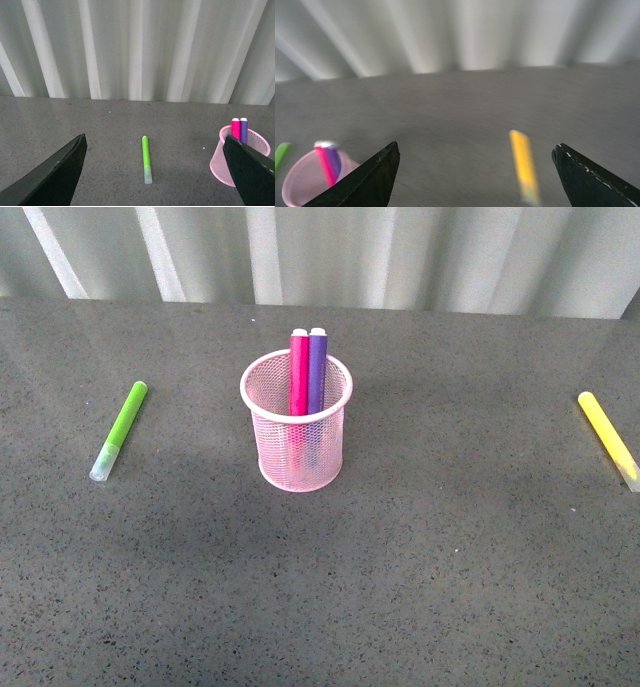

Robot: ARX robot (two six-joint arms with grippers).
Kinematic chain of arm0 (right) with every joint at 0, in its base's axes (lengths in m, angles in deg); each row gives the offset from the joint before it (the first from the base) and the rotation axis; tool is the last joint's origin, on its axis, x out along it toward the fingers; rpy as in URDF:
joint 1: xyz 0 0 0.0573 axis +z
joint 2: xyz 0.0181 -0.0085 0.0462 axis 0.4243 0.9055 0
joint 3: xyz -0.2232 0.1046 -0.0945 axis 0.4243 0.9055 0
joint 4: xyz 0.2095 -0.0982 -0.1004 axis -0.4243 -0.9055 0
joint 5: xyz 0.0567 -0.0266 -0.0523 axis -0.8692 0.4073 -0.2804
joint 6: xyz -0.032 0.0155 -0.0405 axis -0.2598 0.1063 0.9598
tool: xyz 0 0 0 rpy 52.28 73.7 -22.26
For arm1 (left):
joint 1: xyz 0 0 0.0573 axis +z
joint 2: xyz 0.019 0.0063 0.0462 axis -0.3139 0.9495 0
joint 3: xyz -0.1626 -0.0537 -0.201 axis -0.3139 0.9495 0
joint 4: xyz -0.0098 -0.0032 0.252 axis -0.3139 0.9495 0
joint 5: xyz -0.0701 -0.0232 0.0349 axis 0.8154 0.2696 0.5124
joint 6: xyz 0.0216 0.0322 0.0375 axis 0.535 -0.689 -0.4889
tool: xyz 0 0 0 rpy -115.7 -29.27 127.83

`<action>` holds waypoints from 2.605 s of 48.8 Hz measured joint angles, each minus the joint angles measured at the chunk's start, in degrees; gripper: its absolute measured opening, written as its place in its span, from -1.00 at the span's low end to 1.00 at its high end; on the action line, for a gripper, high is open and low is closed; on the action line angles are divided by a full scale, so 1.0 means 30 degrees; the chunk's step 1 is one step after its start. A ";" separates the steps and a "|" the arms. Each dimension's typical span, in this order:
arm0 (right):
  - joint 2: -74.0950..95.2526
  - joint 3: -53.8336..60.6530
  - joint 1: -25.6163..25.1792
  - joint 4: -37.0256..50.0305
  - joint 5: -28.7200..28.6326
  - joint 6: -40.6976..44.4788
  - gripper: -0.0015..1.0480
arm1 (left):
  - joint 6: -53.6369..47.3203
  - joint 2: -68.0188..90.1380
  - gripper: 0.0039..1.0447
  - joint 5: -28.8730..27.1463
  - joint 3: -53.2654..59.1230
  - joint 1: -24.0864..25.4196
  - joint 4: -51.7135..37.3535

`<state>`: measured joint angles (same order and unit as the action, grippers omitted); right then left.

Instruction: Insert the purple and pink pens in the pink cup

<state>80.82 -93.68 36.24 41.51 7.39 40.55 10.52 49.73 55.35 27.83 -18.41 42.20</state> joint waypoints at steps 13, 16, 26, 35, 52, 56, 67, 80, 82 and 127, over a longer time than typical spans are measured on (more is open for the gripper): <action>-0.0707 0.4524 -0.0393 0.9559 0.0845 0.2419 0.29 | 0.0007 0.0015 0.87 -0.0066 0.0000 0.0000 0.0000; -0.1450 0.5304 -0.0714 1.0229 0.0670 0.2601 0.10 | 0.0007 -0.0015 0.87 -0.0022 0.0000 0.0000 0.0000; -0.3184 0.7395 -0.1523 1.0418 -0.0138 0.2892 -0.51 | 0.0000 -0.0007 0.87 -0.0015 0.0000 0.0000 0.0000; -0.5588 0.9173 -0.3038 0.9836 -0.1931 0.2987 -0.93 | 0.0000 -0.0007 0.87 -0.0015 0.0000 0.0000 0.0000; -0.9938 1.0892 -0.3679 0.7271 -0.2208 0.2987 -0.93 | 0.0000 -0.0007 0.87 -0.0022 0.0000 0.0000 0.0000; -1.0805 1.1118 -0.3687 0.6652 -0.2215 0.2987 -0.93 | 0.0007 -0.0007 0.87 -0.0022 0.0000 0.0000 0.0000; -1.2247 1.1446 -0.3687 0.6011 -0.2186 0.2987 -0.93 | 0.0000 -0.0007 0.87 -0.0022 0.0000 0.0000 0.0000; -1.4404 1.1446 -0.3687 0.3920 -0.2178 0.2987 -0.93 | 0.0007 -0.0007 0.87 -0.0022 0.0000 0.0000 0.0000; -1.4746 1.1446 -0.3687 0.3592 -0.2186 0.2987 -0.93 | 0.0000 -0.0007 0.87 -0.0022 0.0000 0.0000 0.0000; -1.9868 1.1438 -0.3687 -0.1639 -0.2171 0.2987 -0.82 | 0.0007 -0.0029 0.87 -0.0022 0.0000 0.0000 0.0000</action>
<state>21.22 -59.36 25.18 36.59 0.88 49.51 10.54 49.64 55.29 27.83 -18.41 42.20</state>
